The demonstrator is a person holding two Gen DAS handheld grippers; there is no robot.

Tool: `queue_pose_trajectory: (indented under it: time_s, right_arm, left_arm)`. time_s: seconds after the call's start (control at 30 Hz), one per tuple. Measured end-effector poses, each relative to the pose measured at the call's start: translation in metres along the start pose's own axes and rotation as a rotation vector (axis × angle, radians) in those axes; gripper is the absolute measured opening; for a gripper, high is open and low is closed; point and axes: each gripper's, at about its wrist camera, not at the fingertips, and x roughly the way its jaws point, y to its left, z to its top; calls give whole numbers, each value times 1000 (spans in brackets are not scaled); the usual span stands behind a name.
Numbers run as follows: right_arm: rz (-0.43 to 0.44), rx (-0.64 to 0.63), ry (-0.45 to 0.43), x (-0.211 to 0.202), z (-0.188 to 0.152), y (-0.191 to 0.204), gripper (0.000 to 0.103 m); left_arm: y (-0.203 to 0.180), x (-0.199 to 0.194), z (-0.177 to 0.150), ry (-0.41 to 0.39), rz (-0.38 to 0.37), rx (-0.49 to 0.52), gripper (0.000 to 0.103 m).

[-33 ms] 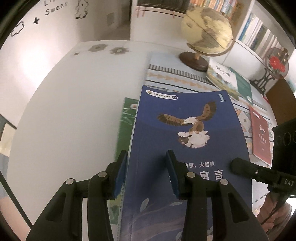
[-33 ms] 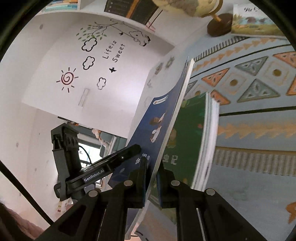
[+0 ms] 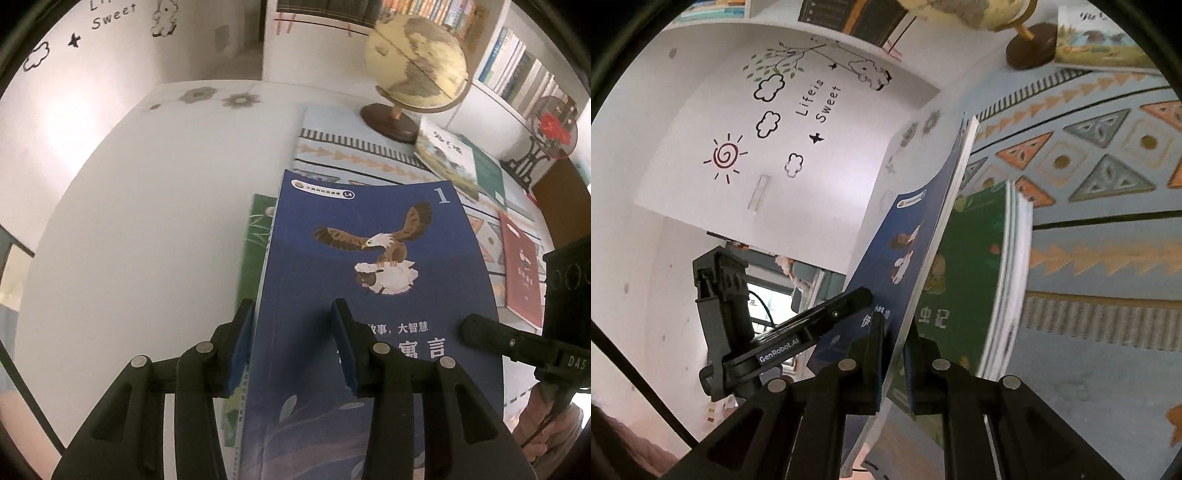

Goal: Organize books
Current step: 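Carry the upright blue book with both grippers toward the book stack, then lower the blue book against the book stack and open both grippers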

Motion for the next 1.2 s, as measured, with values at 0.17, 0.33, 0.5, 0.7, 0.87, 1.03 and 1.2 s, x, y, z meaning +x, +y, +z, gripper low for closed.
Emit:
queue_pose_trajectory:
  time_s: [0.17, 0.33, 0.5, 0.7, 0.87, 1.03, 1.2]
  right_arm:
    - [-27, -1, 24, 18, 1, 0, 10]
    - [-62, 18, 31, 28, 1, -7, 10]
    - [-94, 40, 33, 31, 0, -13, 10]
    - [-106, 88, 34, 31, -6, -26, 10]
    - [-105, 122, 26, 29, -12, -34, 10]
    - [-98, 127, 22, 27, -10, -37, 11]
    - [-141, 77, 30, 29, -8, -29, 11]
  left_arm:
    - [9, 10, -2, 14, 21, 0, 39]
    - [16, 20, -5, 34, 4, -18, 40]
    - [15, 32, -11, 71, 11, -3, 40]
    - [8, 30, -16, 43, 31, 42, 44]
    - [7, 32, -15, 47, 40, 58, 45]
    - [7, 31, -15, 49, 46, 49, 45]
    - [12, 27, -15, 59, 68, -2, 45]
